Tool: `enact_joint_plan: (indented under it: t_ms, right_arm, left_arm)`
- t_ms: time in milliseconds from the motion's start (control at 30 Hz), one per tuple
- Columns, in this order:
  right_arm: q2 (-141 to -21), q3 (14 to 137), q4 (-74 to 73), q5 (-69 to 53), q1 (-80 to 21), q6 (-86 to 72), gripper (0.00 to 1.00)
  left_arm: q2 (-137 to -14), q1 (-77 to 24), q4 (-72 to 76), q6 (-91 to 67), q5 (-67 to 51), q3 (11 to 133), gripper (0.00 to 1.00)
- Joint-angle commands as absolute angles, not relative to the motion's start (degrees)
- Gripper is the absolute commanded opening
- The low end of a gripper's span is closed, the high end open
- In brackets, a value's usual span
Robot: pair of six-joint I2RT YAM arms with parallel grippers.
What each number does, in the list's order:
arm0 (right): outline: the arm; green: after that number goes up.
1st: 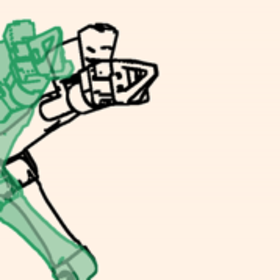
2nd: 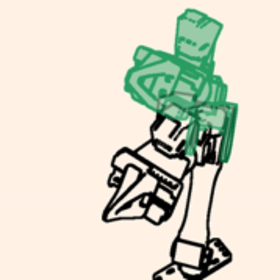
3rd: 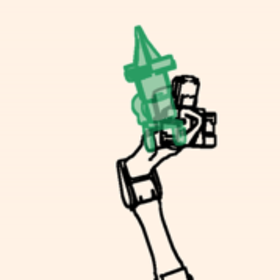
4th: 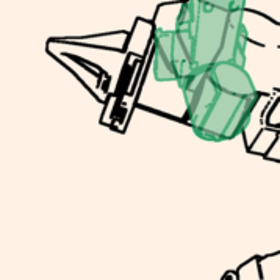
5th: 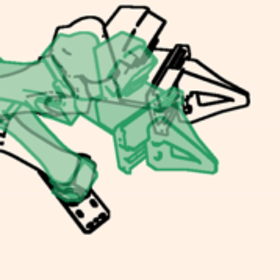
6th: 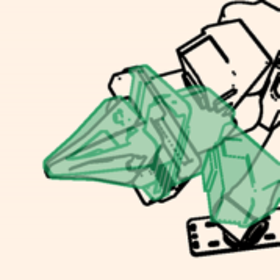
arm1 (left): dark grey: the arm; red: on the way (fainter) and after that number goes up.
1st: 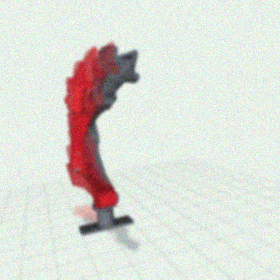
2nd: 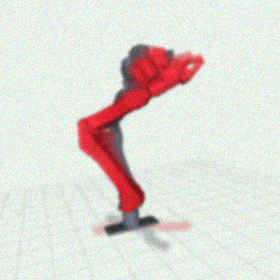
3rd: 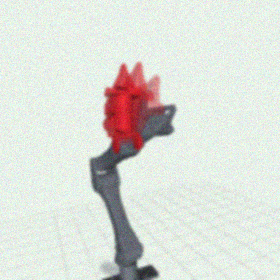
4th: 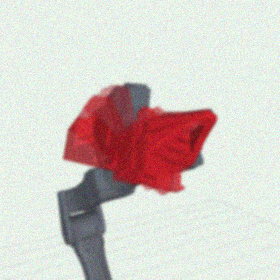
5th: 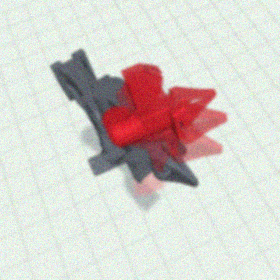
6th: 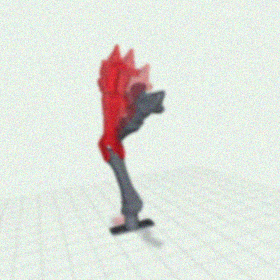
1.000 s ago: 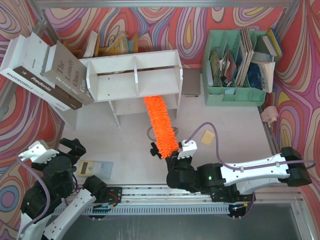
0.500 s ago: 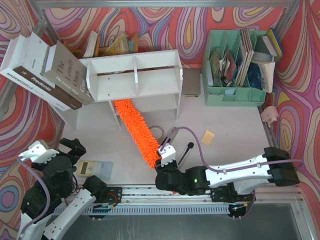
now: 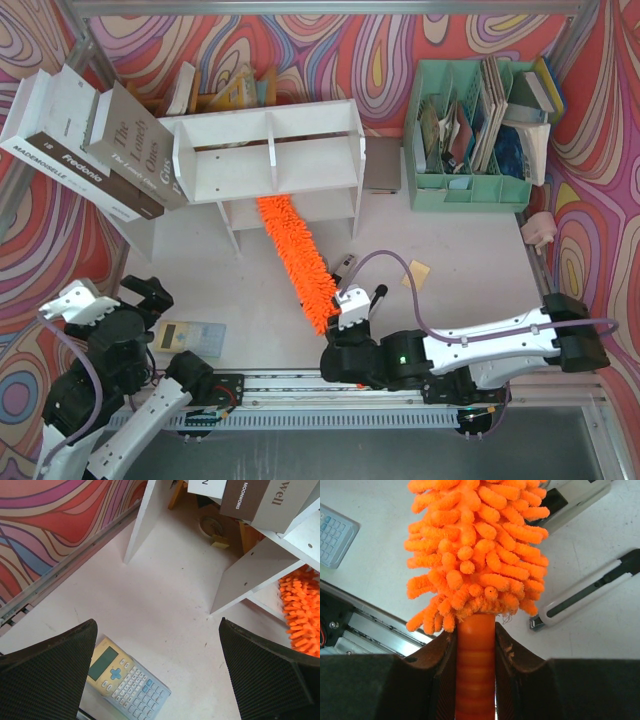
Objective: Dust the bookshelf with a duster
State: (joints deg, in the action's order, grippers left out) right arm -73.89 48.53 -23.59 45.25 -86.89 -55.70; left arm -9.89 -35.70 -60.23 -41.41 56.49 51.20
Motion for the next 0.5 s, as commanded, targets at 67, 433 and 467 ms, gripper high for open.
enact_joint_plan:
  t_ms: [67,433,467]
  right_arm:
    - [-70.5,47.9,-29.7,50.2,-90.8,-57.3,0.00]
    - [-58.0,42.5,-30.9,49.7,-96.5,-38.8,0.00]
    - [-55.7,40.9,-28.0,48.4,-96.5,-34.5,0.00]
  left_arm:
    - [-12.1,-35.9,-58.9,-39.5,55.6,50.2,0.98]
    - [-11.8,-35.9,-59.9,-40.3,56.5,50.5,0.98]
    - [-11.8,-35.9,-59.9,-40.4,56.5,50.5,0.98]
